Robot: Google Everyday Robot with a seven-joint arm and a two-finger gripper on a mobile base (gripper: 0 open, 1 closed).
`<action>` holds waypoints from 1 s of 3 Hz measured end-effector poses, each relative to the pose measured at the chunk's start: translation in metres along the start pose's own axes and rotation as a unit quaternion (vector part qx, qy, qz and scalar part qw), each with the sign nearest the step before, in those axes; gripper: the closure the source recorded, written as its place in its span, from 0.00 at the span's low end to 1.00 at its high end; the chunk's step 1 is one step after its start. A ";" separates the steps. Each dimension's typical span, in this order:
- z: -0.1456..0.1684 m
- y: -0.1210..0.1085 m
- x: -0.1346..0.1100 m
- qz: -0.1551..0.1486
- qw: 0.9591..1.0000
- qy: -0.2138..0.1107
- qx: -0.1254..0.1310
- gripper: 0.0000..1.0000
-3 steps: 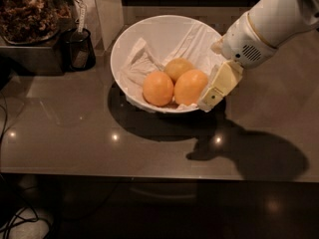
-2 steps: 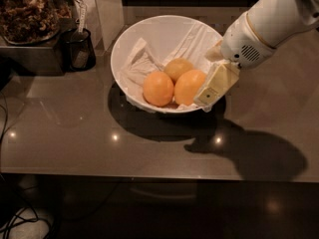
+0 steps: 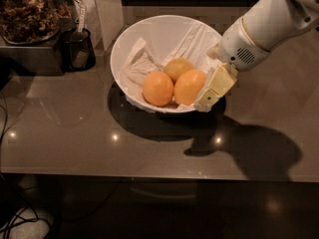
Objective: Pick orange from white bowl
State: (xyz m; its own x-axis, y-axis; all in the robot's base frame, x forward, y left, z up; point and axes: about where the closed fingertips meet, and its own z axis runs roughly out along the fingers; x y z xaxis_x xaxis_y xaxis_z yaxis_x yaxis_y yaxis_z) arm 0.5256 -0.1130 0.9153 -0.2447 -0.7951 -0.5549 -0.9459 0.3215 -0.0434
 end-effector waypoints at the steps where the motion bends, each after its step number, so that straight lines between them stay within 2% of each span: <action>1: 0.014 -0.006 0.001 0.005 1.000 -0.001 -0.018 0.00; 3: 0.022 -0.022 0.001 0.019 1.000 -0.003 -0.024 0.00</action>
Offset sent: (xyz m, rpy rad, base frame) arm 0.0285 0.0039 -0.0250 0.0347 0.0781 -0.0024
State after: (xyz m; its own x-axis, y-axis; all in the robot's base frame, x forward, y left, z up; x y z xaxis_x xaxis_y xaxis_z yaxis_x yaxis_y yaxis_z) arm 0.5511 -0.1098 0.8970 -0.2792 -0.7793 -0.5610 -0.9453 0.3257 0.0180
